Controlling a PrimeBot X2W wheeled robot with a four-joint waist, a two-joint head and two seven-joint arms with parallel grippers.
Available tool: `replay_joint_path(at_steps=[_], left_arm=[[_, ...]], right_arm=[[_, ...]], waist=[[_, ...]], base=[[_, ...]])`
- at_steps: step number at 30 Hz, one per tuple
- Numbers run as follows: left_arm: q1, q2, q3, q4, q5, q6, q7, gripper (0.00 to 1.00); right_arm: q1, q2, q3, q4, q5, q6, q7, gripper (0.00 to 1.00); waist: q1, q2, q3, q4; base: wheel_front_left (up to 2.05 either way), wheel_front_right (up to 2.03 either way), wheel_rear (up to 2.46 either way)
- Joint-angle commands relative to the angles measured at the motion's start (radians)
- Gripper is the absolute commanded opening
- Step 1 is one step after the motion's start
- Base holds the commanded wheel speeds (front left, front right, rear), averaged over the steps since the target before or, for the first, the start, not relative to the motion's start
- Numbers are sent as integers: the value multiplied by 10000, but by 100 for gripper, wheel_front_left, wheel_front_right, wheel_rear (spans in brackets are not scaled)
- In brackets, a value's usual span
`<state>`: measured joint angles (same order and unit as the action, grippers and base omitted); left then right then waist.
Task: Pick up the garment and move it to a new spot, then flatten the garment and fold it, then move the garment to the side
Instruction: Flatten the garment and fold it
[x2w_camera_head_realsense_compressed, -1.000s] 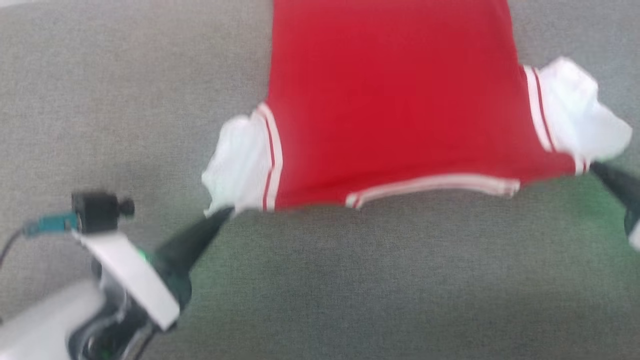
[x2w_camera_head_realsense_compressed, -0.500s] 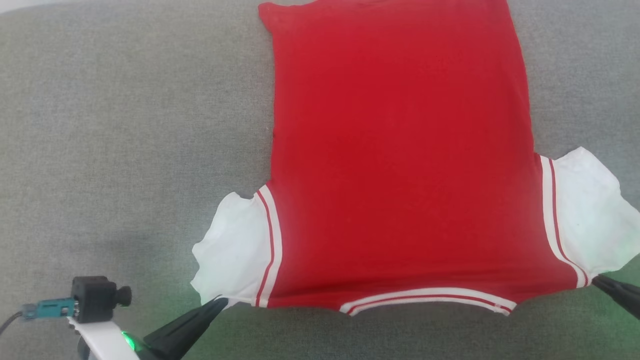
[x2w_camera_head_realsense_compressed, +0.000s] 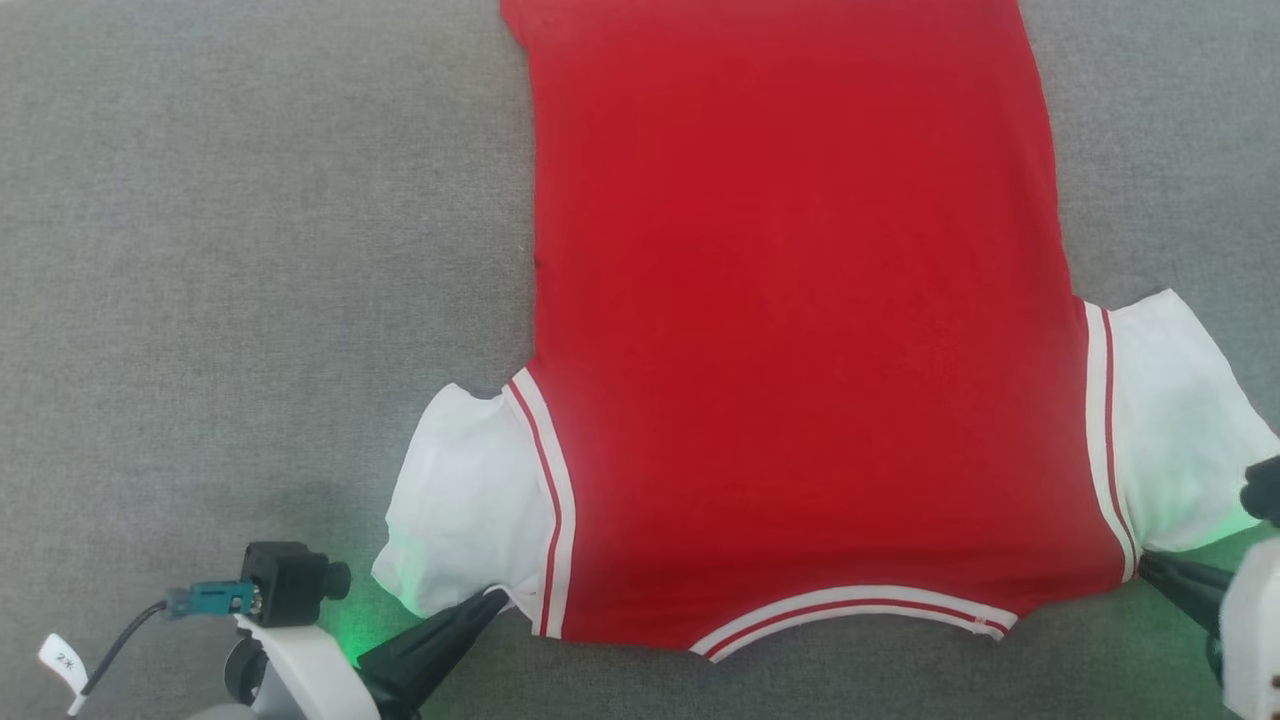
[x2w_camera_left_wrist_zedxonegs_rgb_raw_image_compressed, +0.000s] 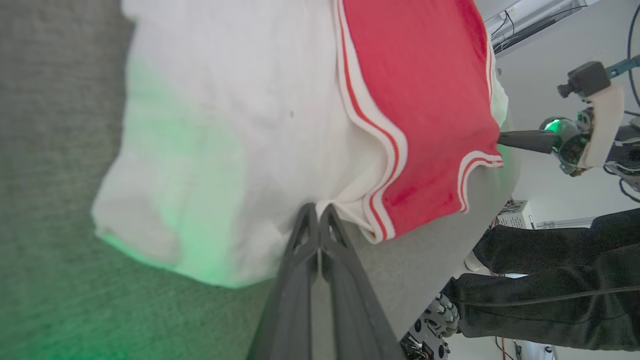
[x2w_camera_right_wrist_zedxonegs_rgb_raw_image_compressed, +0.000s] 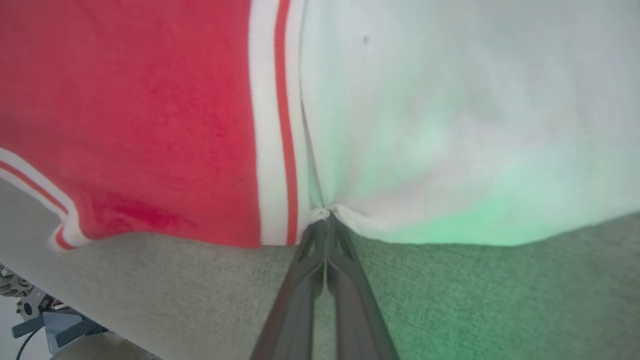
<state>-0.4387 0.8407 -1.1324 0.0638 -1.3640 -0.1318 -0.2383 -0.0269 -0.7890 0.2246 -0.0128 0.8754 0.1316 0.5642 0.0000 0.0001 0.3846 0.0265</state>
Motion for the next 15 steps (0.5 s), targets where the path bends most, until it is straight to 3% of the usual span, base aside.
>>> replay_joint_path(at_steps=[1,4,5,6,7,11,15], left_arm=[[-136,-240,-105,287,-18,27,-15,0],[-181,-383,-143,558,-22,29,-58,0],[-179,-419,-173,649,-12,30,-85,0],[-157,-457,-176,705,-43,30,-106,0],[-108,-464,-167,738,-69,32,-130,0],[89,-447,-55,675,-52,32,-201,0],[149,-506,157,378,157,29,-247,0]], right_arm=[[-75,652,307,237,-343,-17,234,0],[-193,942,333,160,-695,-16,318,0],[-259,1039,346,66,-893,-7,315,4],[-265,1131,289,-19,-976,-7,362,63],[-247,1179,235,-173,-1042,-5,437,100],[18,976,-364,-1025,-1223,-11,823,100],[329,720,-1537,-2418,-659,-11,1598,100]], waist=[[0,-1,62,-21],[0,-1,94,-62],[0,-1,105,-95],[0,-1,105,-123],[0,-1,100,-166],[0,-1,64,-281],[0,-1,73,-224]], base=[[0,0,0],[0,0,0],[0,0,0],[0,0,0],[0,0,0],[0,0,0],[0,0,0]])
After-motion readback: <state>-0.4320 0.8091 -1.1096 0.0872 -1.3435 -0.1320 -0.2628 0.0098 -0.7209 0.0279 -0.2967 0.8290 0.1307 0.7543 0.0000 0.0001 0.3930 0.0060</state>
